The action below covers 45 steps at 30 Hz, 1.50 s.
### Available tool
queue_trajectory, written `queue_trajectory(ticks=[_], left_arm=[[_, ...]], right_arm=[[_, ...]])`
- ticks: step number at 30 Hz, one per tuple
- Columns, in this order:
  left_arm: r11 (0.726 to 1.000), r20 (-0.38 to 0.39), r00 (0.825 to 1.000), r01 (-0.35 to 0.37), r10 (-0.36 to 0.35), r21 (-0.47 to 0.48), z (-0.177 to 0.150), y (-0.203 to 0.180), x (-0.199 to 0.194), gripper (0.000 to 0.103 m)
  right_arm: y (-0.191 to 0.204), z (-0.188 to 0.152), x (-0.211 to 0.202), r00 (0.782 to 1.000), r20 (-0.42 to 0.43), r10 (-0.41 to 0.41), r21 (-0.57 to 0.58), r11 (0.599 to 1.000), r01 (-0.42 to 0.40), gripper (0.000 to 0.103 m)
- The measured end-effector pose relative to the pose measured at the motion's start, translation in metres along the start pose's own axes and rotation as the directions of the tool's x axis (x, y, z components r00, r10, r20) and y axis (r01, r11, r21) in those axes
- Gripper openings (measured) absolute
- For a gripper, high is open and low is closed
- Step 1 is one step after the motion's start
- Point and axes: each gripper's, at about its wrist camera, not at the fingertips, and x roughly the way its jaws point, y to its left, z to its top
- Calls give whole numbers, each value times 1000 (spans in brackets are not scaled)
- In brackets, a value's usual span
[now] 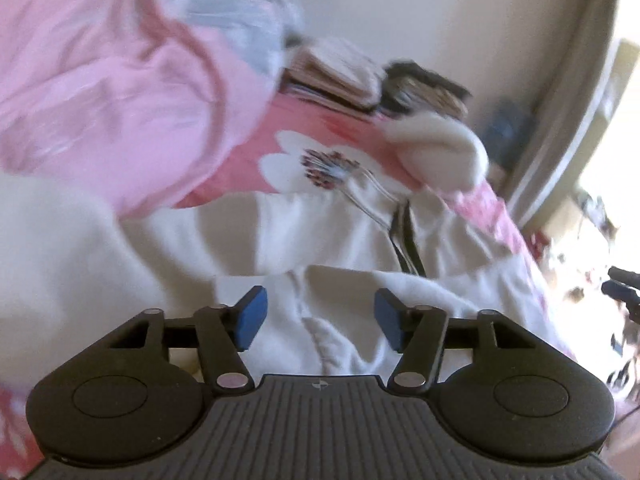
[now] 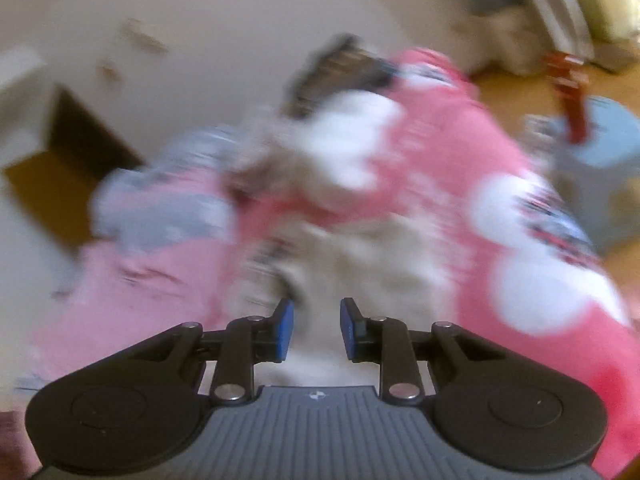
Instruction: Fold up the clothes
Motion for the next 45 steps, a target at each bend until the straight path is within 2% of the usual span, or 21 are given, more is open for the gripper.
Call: queue_trajectory(ticks=[3, 5, 13, 16, 18, 20, 21, 23, 25, 26, 27, 30, 33, 34, 35, 37, 39, 41, 43, 44, 45], left_arm=[[997, -70, 998, -5, 10, 71, -7, -11, 22, 63], [994, -102, 995, -12, 23, 105, -15, -18, 33, 63], [982, -164, 981, -70, 100, 176, -45, -25, 43, 63], [979, -176, 978, -78, 112, 186, -49, -26, 42, 63], [977, -179, 977, -80, 116, 196, -51, -26, 41, 63], [976, -187, 975, -80, 119, 202, -51, -26, 41, 63], [976, -189, 975, -78, 117, 203, -51, -26, 41, 63], [976, -191, 975, -73, 113, 206, -51, -25, 41, 63], [976, -193, 975, -68, 109, 208, -52, -25, 41, 63], [976, -194, 975, -65, 107, 210, -52, -25, 41, 63], [975, -195, 975, -63, 105, 211, -52, -24, 41, 63], [975, -196, 976, -55, 98, 215, -53, -24, 41, 63], [972, -186, 978, -51, 95, 228, -55, -23, 40, 63], [971, -183, 979, -51, 95, 234, -56, -24, 40, 63], [970, -179, 979, -50, 95, 239, -57, -24, 40, 63], [968, -174, 980, -48, 93, 245, -58, -24, 39, 63], [969, -170, 981, -45, 88, 244, -58, -23, 40, 63], [970, -168, 982, -41, 83, 241, -58, -22, 40, 63], [970, -165, 983, -39, 80, 239, -58, -21, 39, 63], [970, -163, 983, -39, 80, 239, -59, -21, 39, 63], [971, -163, 983, -39, 79, 237, -59, -21, 39, 63]], right_arm=[[-17, -11, 17, 982, -65, -178, -38, 984, 176, 27], [-25, -15, 31, 969, -84, -231, -75, 971, 225, 27], [-34, 17, 103, 962, -91, -259, -143, 959, 245, 27], [-24, 26, 113, 963, -66, -260, -187, 952, 244, 27], [-14, 32, 120, 966, -47, -256, -242, 941, 238, 27], [2, 33, 130, 967, -34, -253, -350, 909, 226, 27], [11, 32, 134, 966, -28, -256, -421, 880, 221, 27], [33, 25, 144, 972, -26, -234, -622, 765, 168, 27], [50, 16, 154, 979, -108, -171, -792, 611, 19, 30], [55, 12, 159, 975, -149, -166, -847, 530, -39, 40], [61, 8, 165, 968, -187, -168, -890, 447, -94, 47], [71, 3, 187, 936, -250, -249, -950, 250, -187, 47], [75, 7, 206, 902, -293, -318, -955, 141, -261, 47], [77, 9, 212, 899, -286, -332, -958, 117, -261, 48], [79, 13, 217, 892, -293, -344, -956, 115, -270, 49], [82, 19, 226, 865, -334, -375, -942, 141, -304, 52], [80, 17, 233, 834, -360, -419, -933, 137, -334, 52], [79, 13, 237, 822, -360, -442, -932, 133, -337, 52], [79, 10, 235, 821, -357, -446, -933, 138, -331, 39], [79, 8, 232, 834, -335, -439, -942, 125, -312, 17], [80, 8, 227, 849, -311, -428, -950, 117, -289, 11]])
